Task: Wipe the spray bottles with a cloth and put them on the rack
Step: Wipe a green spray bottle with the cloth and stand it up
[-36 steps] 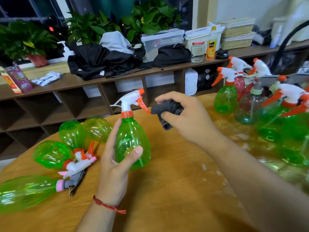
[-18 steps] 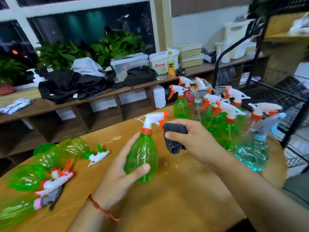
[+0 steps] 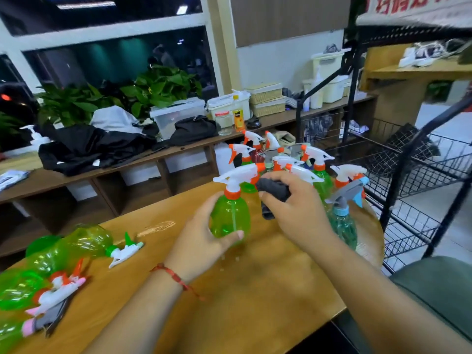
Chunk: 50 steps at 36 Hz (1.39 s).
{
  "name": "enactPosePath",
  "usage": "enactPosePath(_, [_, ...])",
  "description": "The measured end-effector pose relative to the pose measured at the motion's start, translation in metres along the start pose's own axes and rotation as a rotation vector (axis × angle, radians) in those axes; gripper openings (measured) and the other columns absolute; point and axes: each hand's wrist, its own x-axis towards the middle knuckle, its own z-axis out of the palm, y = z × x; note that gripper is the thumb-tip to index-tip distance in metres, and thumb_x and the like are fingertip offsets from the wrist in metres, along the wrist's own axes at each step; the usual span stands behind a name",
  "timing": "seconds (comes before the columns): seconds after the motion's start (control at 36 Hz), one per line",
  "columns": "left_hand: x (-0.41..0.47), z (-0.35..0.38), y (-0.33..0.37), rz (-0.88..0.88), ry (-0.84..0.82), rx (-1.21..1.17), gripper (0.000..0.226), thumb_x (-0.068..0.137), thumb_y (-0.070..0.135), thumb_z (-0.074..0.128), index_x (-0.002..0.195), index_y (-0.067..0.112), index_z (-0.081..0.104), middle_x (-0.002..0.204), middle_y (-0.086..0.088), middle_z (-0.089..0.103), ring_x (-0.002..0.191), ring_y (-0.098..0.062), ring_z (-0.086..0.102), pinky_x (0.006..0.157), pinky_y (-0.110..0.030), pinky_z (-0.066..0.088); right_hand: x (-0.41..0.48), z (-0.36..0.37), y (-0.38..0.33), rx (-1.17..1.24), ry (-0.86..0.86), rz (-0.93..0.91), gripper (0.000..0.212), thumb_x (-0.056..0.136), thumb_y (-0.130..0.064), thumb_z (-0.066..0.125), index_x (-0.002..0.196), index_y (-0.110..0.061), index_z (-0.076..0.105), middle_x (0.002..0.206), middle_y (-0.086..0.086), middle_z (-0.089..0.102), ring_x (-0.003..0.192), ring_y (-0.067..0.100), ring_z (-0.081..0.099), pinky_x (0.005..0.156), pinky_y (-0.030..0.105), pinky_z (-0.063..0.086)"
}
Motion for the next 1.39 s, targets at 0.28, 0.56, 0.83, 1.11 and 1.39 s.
enactPosePath(0.28, [0.098,0.011,-0.085,-0.194,0.121,0.091,0.086,0.082,0.045,0.091,0.154,0.030,0.048,0.142,0.006,0.054,0.125,-0.013,0.056,0.111,-0.031,0.047,0.052,0.044,0.043,0.034,0.019,0.102,0.021,0.097,-0.007,0.074,0.110,-0.023,0.074,0.089,0.003,0.075,0.070,0.012,0.074,0.063,0.021,0.059])
enactPosePath(0.56, [0.210,0.034,-0.146,-0.351,0.250,0.002,0.077,0.085,0.030,0.091,0.149,0.017,0.050,0.144,-0.003,0.059,0.132,-0.022,0.057,0.100,-0.022,0.036,0.107,0.080,0.082,0.095,0.076,0.151,0.023,0.095,-0.006,0.075,0.107,-0.026,0.075,0.096,0.000,0.074,0.079,0.016,0.075,0.065,0.020,0.059])
enactPosePath(0.83, [0.260,0.083,-0.169,-0.309,0.175,-0.068,0.074,0.082,0.028,0.092,0.146,0.026,0.054,0.141,0.001,0.060,0.124,-0.020,0.062,0.110,-0.037,0.049,0.127,0.085,0.099,0.064,0.098,0.130,0.025,0.094,-0.005,0.075,0.104,-0.028,0.076,0.092,-0.009,0.072,0.080,0.013,0.073,0.067,0.023,0.061])
enactPosePath(1.11, [0.257,0.085,-0.174,-0.332,0.068,-0.042,0.092,0.082,0.018,0.090,0.158,0.027,0.040,0.152,0.001,0.055,0.137,-0.022,0.057,0.114,-0.043,0.051,0.119,0.089,0.090,0.060,0.084,0.139,0.026,0.094,-0.008,0.077,0.106,-0.031,0.076,0.094,-0.013,0.073,0.082,0.009,0.073,0.066,0.017,0.058])
enactPosePath(1.39, [0.171,0.001,-0.147,-0.356,0.053,0.168,0.080,0.094,0.023,0.080,0.162,0.024,0.037,0.162,-0.005,0.041,0.133,-0.023,0.057,0.097,-0.023,0.040,0.087,0.116,0.047,0.143,-0.081,0.191,0.032,0.094,-0.003,0.075,0.118,-0.024,0.075,0.110,-0.003,0.071,0.075,-0.003,0.069,0.061,0.009,0.051])
